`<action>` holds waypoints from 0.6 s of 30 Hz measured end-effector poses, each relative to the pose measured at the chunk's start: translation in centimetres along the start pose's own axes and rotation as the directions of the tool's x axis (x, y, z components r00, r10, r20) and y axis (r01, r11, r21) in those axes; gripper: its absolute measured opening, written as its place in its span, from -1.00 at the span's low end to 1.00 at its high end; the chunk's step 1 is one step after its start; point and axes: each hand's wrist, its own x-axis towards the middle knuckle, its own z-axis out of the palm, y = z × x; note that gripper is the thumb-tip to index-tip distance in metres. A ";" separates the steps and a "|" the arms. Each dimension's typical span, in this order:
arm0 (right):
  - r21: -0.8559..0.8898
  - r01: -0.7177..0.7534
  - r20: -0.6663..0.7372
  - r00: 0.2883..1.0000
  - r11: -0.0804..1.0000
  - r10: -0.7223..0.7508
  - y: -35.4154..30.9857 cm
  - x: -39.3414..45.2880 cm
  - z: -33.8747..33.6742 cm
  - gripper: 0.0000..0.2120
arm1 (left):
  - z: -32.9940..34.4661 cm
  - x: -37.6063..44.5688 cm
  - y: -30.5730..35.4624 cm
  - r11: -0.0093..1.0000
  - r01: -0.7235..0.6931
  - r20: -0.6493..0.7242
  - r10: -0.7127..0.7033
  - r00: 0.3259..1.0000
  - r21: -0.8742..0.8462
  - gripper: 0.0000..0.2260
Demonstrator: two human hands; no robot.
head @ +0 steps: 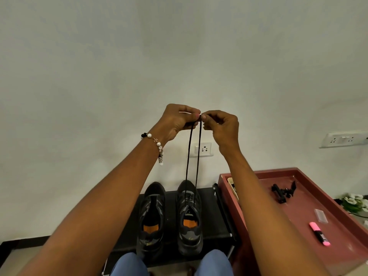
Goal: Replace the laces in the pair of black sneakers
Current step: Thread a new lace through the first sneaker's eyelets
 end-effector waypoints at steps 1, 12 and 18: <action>0.049 -0.042 -0.007 0.999 0.998 0.042 0.0 0.0 0.1 -0.90 | -0.2 0.1 0.0 0.997 -0.052 0.018 0.051 0.999 0.057 -0.89; 0.834 -0.348 0.081 0.845 0.428 0.529 0.5 -1.6 1.2 -0.84 | -2.3 1.4 -3.8 0.442 -0.236 0.083 0.338 0.937 0.865 -0.79; 0.195 -0.281 -0.048 0.954 0.940 0.296 4.5 -3.1 -0.9 -0.94 | -3.1 -1.6 -6.7 0.760 0.178 -0.151 -0.342 0.927 -0.625 -0.78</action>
